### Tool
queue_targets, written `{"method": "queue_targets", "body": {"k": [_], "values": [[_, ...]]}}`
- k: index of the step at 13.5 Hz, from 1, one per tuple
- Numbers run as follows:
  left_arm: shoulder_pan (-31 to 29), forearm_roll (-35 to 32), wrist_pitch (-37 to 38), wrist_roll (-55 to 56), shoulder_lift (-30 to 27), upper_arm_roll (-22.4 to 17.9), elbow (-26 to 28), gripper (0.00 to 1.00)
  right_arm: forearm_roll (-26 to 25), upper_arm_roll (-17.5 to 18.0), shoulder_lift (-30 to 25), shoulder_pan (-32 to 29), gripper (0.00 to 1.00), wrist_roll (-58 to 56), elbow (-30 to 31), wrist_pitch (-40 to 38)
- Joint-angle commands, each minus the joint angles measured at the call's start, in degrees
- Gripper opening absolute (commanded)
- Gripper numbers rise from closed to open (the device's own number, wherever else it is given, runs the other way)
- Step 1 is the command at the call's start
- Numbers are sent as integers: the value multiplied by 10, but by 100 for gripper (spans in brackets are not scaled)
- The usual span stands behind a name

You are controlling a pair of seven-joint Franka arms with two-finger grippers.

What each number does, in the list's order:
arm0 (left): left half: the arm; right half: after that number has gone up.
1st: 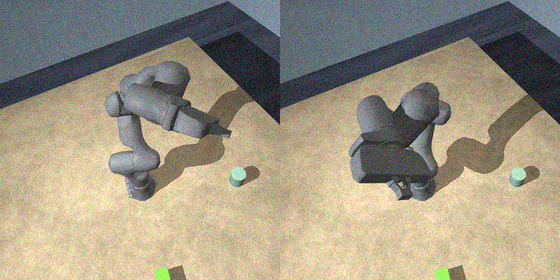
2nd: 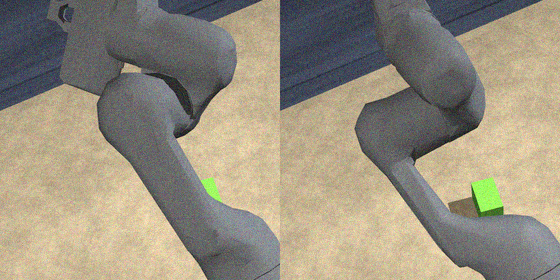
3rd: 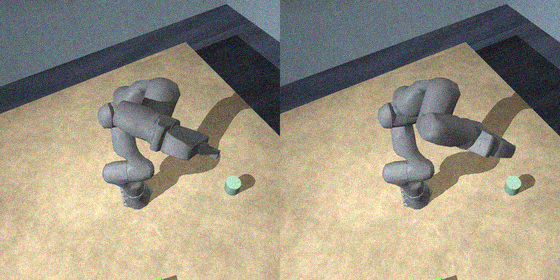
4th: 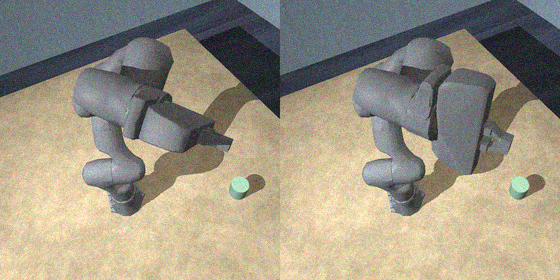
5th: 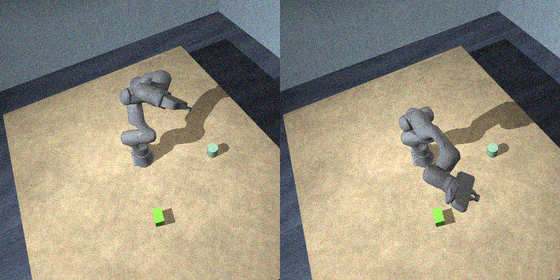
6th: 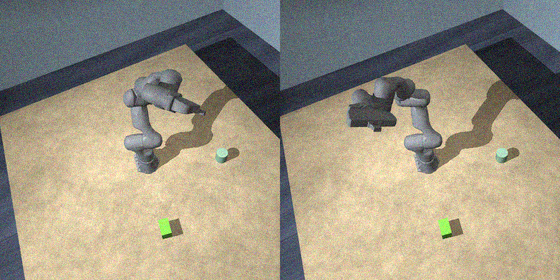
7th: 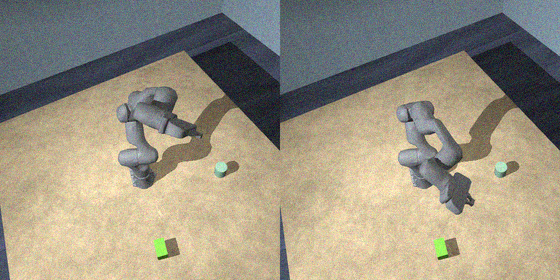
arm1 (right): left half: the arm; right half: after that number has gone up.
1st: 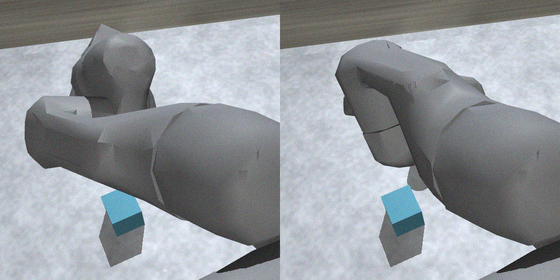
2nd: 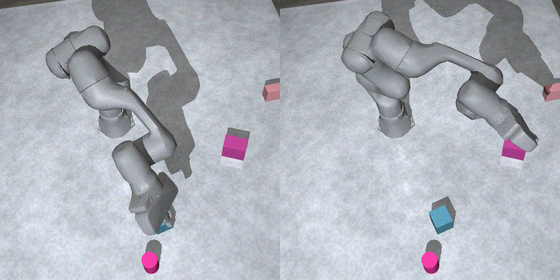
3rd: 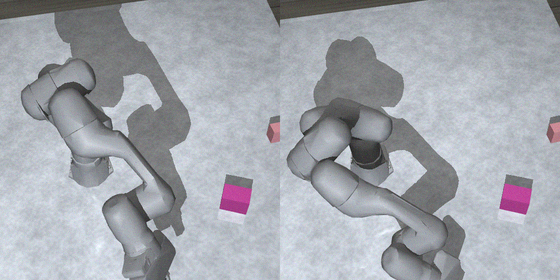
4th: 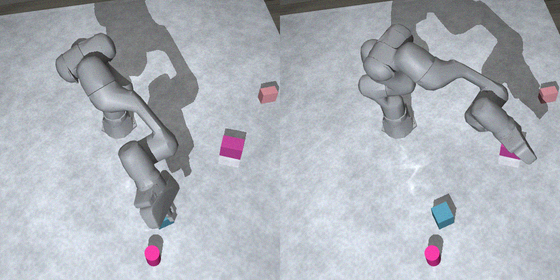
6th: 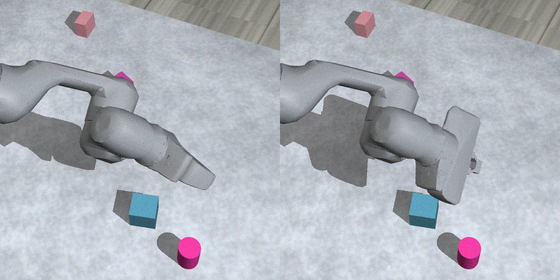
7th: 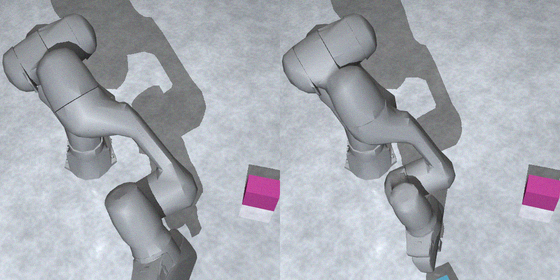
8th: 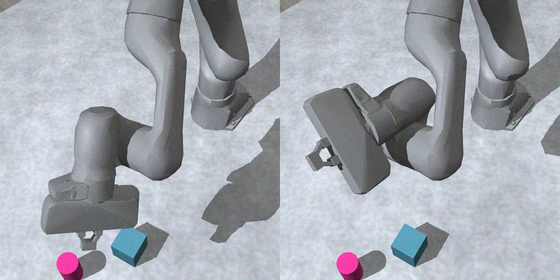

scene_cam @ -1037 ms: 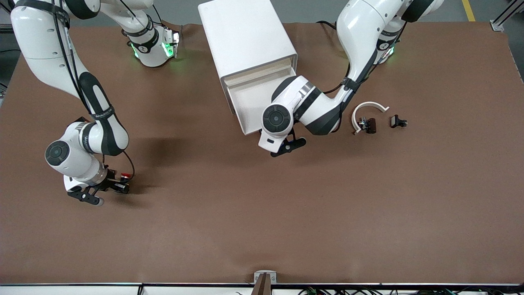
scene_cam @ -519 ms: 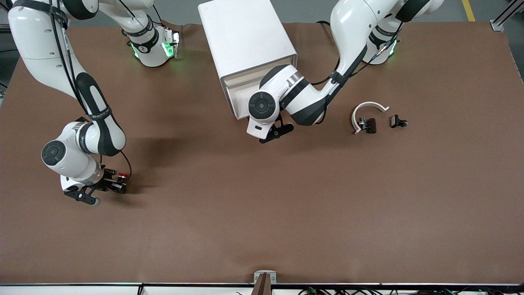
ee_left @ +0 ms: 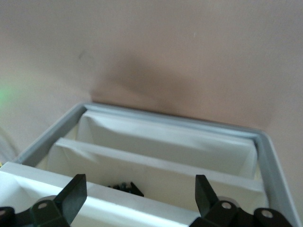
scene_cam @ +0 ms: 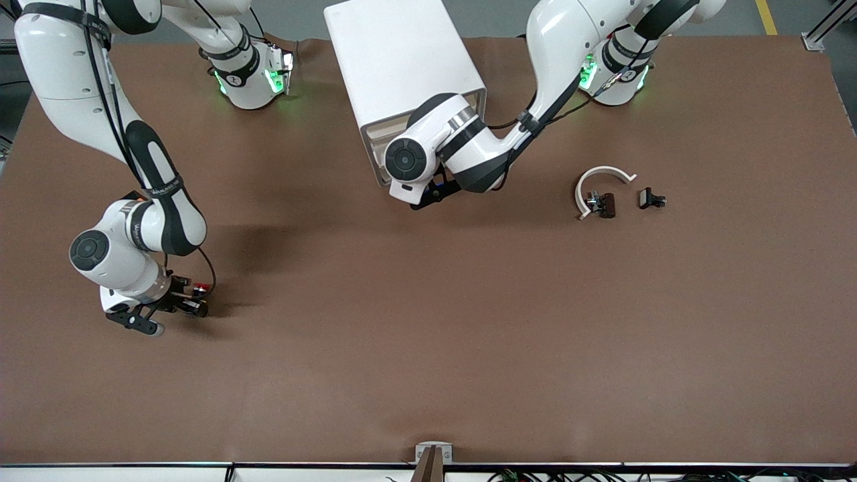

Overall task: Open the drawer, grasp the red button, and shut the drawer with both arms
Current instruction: 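Push the drawer shut with the left gripper while the right gripper lowers the button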

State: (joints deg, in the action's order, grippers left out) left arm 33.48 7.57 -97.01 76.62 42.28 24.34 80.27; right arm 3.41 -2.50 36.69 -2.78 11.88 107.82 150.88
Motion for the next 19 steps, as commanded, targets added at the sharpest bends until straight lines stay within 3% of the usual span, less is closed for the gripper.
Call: {"method": "queue_targets", "body": {"k": [1,11,14,19], "values": [[-1,29,10,9,8,10,0,100,-6,11,-6,-6,100,-1,-8,-14],[-3,61,14,8,11,12,-3,100,-8,14,-128,-5,100,-5,-105,-357],[-16,56,14,8,9,4,-7,100,-9,13,-166,-6,100,-14,-135,-427],[-33,51,14,-23,-11,-79,-27,100,-25,10,-179,-9,100,-15,-262,-623]]}}
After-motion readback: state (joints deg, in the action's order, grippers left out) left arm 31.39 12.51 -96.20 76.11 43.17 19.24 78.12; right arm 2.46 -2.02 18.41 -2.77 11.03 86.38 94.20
